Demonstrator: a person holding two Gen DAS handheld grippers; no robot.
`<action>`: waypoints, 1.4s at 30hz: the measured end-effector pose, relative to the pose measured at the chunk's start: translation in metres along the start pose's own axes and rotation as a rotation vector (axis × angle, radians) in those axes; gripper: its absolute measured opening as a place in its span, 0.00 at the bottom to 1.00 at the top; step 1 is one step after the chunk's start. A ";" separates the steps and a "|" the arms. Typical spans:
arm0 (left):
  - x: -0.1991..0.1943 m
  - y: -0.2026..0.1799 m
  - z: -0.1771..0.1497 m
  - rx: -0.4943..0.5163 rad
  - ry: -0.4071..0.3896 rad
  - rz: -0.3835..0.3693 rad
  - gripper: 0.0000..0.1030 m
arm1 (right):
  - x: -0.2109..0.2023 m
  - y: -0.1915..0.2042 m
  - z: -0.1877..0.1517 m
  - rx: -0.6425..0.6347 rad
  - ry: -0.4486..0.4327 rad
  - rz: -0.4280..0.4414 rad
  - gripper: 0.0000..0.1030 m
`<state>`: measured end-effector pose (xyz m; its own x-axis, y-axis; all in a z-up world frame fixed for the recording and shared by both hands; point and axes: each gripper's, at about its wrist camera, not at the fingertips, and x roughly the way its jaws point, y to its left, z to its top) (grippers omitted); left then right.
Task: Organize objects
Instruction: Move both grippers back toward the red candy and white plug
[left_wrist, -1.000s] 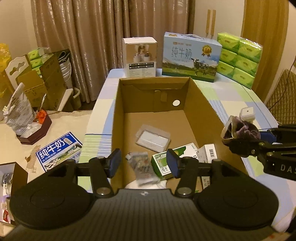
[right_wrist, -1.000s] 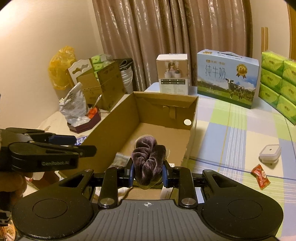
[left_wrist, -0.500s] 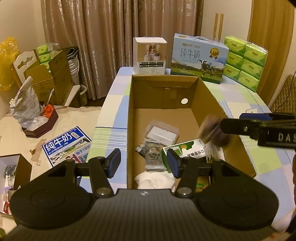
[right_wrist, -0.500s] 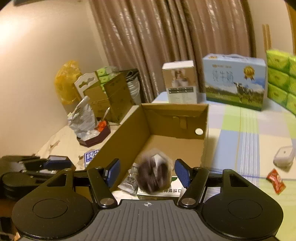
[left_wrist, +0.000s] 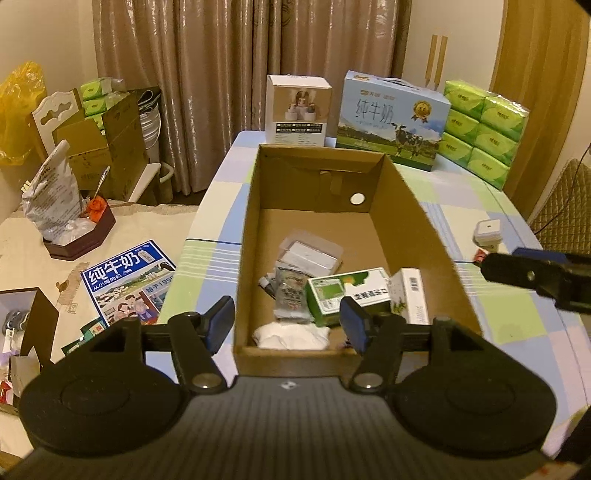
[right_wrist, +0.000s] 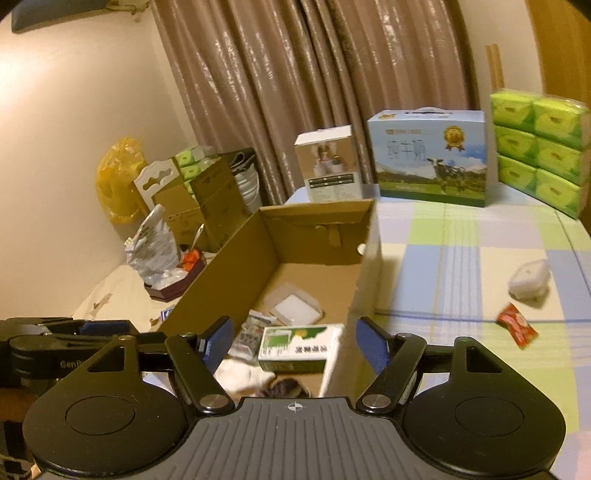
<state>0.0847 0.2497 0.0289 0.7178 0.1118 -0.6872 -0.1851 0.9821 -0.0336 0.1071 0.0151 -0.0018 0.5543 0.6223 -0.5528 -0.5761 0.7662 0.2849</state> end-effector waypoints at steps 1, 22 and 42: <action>-0.003 -0.003 -0.001 -0.001 -0.001 -0.003 0.59 | -0.006 -0.002 -0.002 0.001 0.000 -0.006 0.71; -0.057 -0.071 -0.016 0.010 -0.038 -0.061 0.95 | -0.107 -0.039 -0.029 0.027 -0.030 -0.126 0.97; -0.037 -0.170 0.002 0.153 -0.036 -0.194 0.99 | -0.157 -0.128 -0.033 0.139 -0.084 -0.270 0.98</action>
<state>0.0905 0.0790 0.0612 0.7542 -0.0788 -0.6519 0.0608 0.9969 -0.0501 0.0740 -0.1854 0.0227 0.7270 0.3997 -0.5584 -0.3165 0.9166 0.2441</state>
